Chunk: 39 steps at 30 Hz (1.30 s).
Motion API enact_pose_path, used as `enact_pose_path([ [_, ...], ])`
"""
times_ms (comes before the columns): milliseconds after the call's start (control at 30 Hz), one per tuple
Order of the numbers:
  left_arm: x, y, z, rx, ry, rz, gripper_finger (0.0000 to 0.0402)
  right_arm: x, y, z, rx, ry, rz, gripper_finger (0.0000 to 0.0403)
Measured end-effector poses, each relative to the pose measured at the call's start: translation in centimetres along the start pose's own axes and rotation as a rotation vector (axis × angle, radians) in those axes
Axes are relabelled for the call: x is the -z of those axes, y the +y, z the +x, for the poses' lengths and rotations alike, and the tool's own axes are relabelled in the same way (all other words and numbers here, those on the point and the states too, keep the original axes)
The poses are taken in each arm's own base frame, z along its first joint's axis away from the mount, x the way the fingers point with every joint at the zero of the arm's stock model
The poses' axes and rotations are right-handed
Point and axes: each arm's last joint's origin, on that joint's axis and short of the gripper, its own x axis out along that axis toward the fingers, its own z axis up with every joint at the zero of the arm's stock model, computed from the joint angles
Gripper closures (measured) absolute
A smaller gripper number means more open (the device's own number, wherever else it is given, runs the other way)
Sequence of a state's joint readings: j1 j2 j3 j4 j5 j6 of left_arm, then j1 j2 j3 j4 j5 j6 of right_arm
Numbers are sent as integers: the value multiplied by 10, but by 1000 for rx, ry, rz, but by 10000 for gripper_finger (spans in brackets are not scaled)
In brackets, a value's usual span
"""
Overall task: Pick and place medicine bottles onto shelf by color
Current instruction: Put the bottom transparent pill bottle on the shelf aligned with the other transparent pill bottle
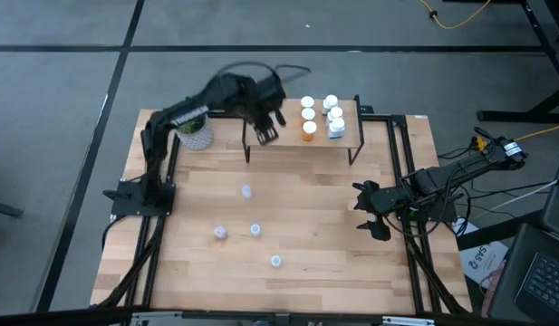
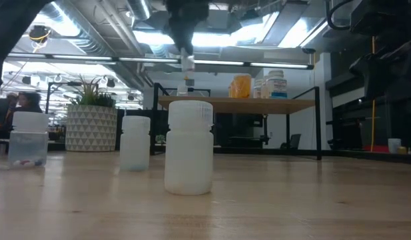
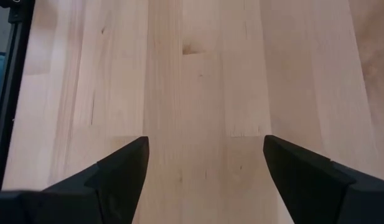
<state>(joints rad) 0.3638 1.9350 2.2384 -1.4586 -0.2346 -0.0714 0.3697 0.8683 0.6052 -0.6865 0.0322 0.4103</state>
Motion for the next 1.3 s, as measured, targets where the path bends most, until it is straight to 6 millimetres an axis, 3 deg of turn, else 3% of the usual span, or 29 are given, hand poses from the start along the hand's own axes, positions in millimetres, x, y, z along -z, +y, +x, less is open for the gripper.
enact_pose_path([
  [133, 1, 41, 14, 32, 38, -109, 283, 0, 0, 0, 0, 0, 2, 85],
  [233, 3, 53, 26, 63, 62, -147, 283, 0, 0, 0, 0, 0, 1, 85],
  [667, 6, 48, 62, 74, 90, -86, 283, 0, 0, 0, 0, 0, 7, 85],
  [1000, 8, 61, 65, 59, 92, -121, 283, 0, 0, 0, 0, 0, 6, 85],
  [1300, 8, 58, 65, 66, 96, -113, 282, 0, 0, 0, 1, 0, 5, 85],
])
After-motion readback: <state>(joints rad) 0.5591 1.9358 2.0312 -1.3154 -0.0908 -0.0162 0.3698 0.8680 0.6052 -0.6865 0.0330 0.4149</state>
